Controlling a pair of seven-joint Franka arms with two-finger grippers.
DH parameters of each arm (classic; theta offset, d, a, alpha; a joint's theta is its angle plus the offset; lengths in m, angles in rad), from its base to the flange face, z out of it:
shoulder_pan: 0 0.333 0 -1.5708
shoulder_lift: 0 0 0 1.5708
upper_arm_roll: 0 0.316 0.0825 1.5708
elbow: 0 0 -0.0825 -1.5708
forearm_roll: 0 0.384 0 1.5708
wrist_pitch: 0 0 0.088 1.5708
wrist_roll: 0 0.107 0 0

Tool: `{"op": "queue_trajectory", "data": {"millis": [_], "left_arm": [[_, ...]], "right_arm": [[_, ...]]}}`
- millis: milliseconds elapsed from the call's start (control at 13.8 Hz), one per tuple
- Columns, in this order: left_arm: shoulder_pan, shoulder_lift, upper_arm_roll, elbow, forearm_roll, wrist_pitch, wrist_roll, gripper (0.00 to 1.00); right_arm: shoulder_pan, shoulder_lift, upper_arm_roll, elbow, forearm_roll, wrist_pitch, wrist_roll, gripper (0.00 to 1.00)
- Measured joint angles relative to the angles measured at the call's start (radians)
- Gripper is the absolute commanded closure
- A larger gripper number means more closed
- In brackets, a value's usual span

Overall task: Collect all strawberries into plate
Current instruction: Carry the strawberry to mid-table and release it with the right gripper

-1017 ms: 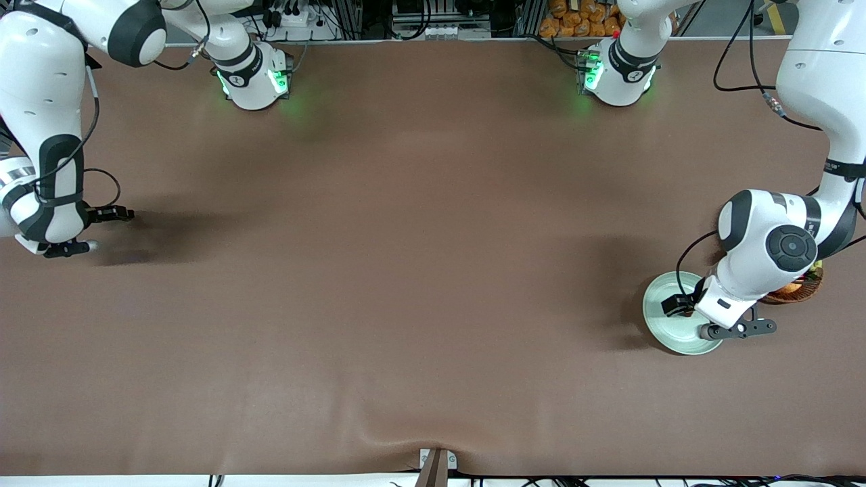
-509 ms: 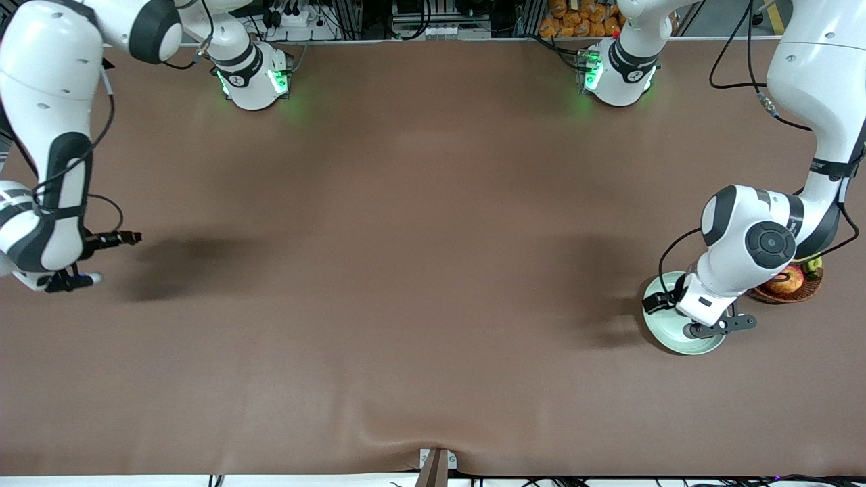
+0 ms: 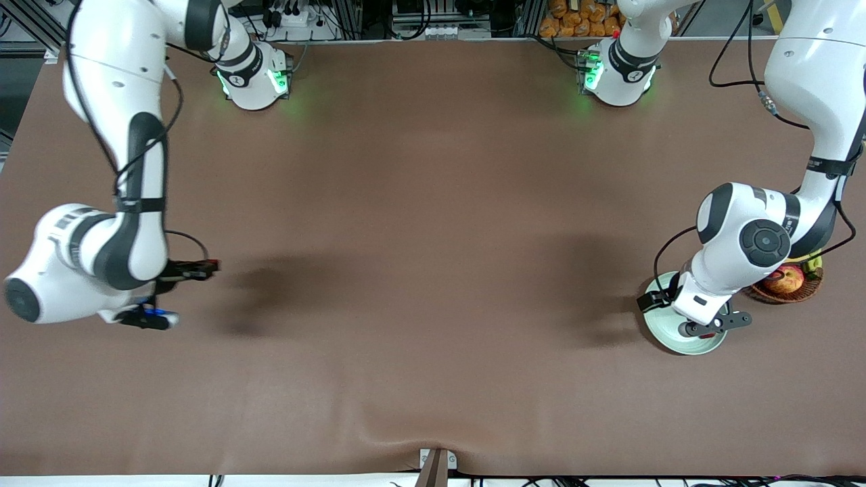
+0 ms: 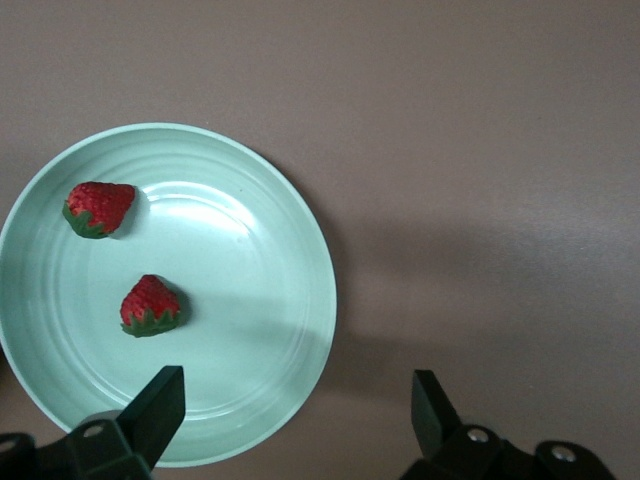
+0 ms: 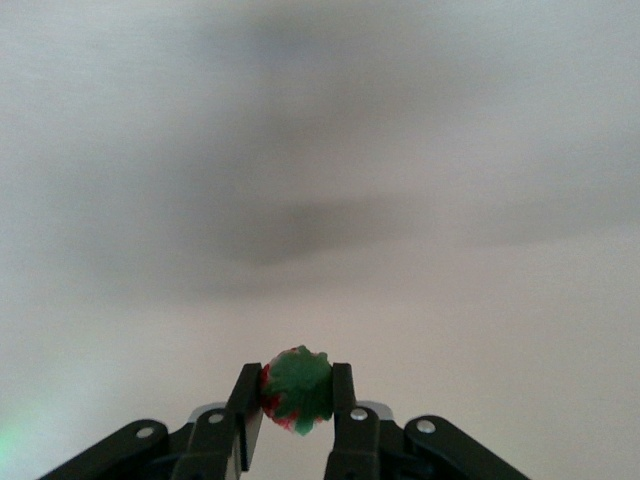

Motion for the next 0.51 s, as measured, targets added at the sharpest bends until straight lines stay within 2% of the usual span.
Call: {"op": "queue_trajectory", "data": {"millis": [291, 509], "left_arm": [[0.001, -0.016, -0.009, 0.000, 0.000, -0.020, -0.011, 0.00], [0.001, -0.034, -0.052, 0.000, 0.000, -0.077, -0.072, 0.00]], "right_arm": [[0.129, 0.000, 0.010, 0.038, 0.156, 0.002, 0.361, 1.00], [0.226, 0.000, 0.014, 0.065, 0.252, 0.062, 0.596, 1.00]]}}
